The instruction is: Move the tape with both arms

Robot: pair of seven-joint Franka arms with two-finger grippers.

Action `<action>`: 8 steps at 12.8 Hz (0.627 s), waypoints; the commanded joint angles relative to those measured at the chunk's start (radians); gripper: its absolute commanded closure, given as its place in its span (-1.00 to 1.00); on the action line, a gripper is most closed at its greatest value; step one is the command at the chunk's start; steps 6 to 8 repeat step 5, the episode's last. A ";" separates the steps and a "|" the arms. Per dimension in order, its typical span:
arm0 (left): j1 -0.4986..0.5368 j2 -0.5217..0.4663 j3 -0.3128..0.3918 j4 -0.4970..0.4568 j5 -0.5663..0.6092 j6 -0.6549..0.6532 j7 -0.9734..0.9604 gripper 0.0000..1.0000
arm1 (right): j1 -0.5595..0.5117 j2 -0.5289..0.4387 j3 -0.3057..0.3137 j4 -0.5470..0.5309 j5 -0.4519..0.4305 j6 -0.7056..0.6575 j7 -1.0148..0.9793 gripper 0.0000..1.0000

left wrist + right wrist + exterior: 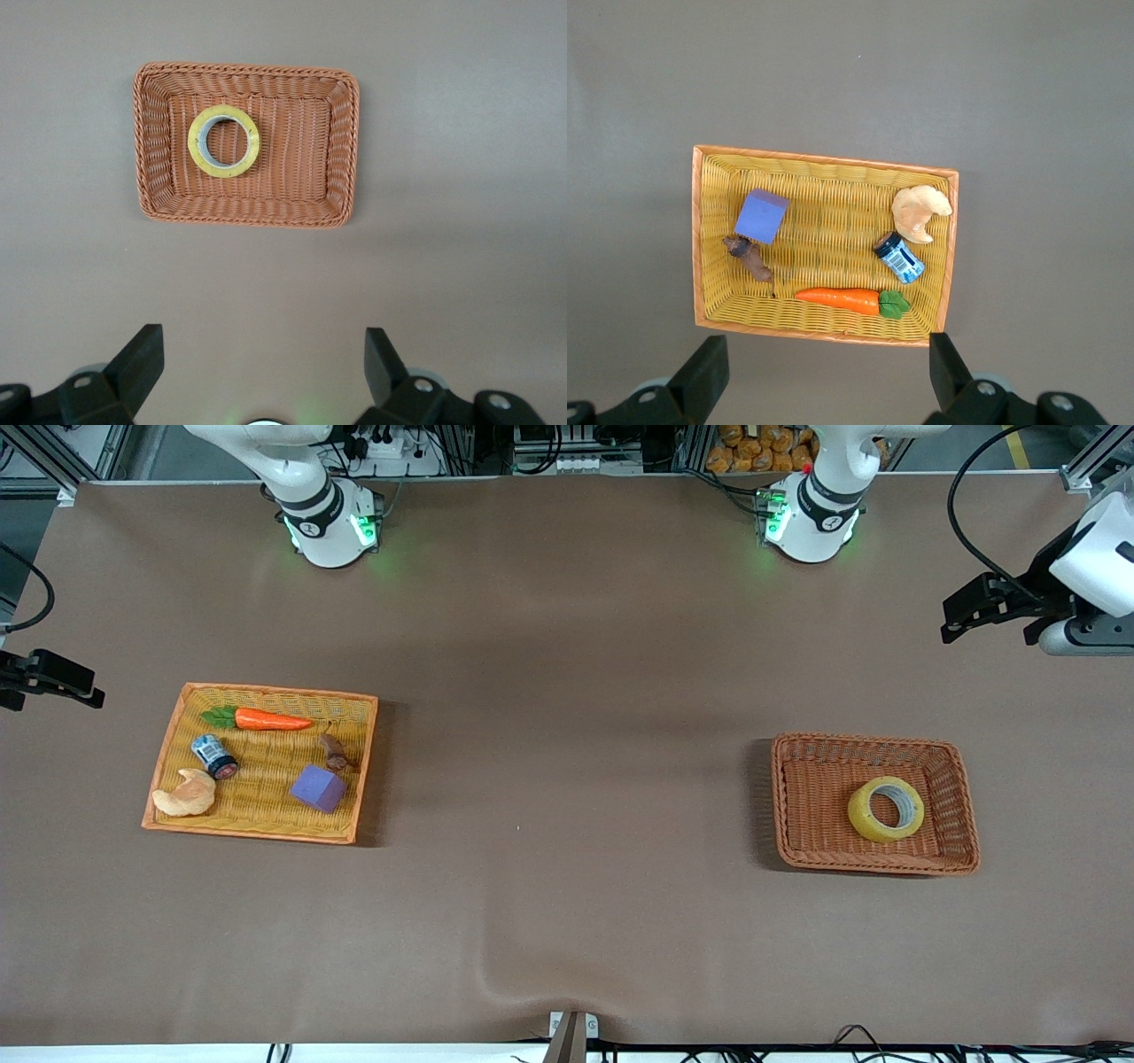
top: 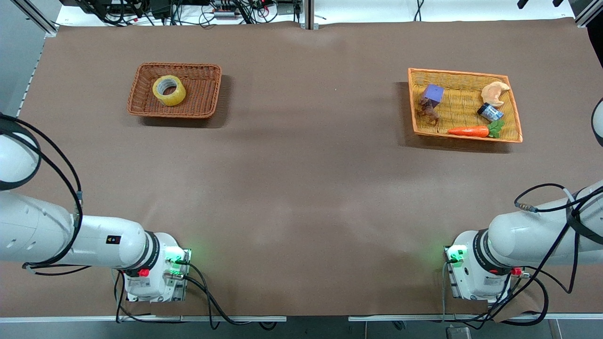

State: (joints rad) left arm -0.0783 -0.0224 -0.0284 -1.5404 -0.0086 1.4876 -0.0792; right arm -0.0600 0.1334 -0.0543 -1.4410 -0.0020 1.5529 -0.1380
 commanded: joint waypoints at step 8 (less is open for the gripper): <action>0.005 0.006 -0.001 0.011 -0.022 -0.015 0.035 -1.00 | 0.005 -0.008 0.002 -0.010 -0.010 0.015 0.017 -1.00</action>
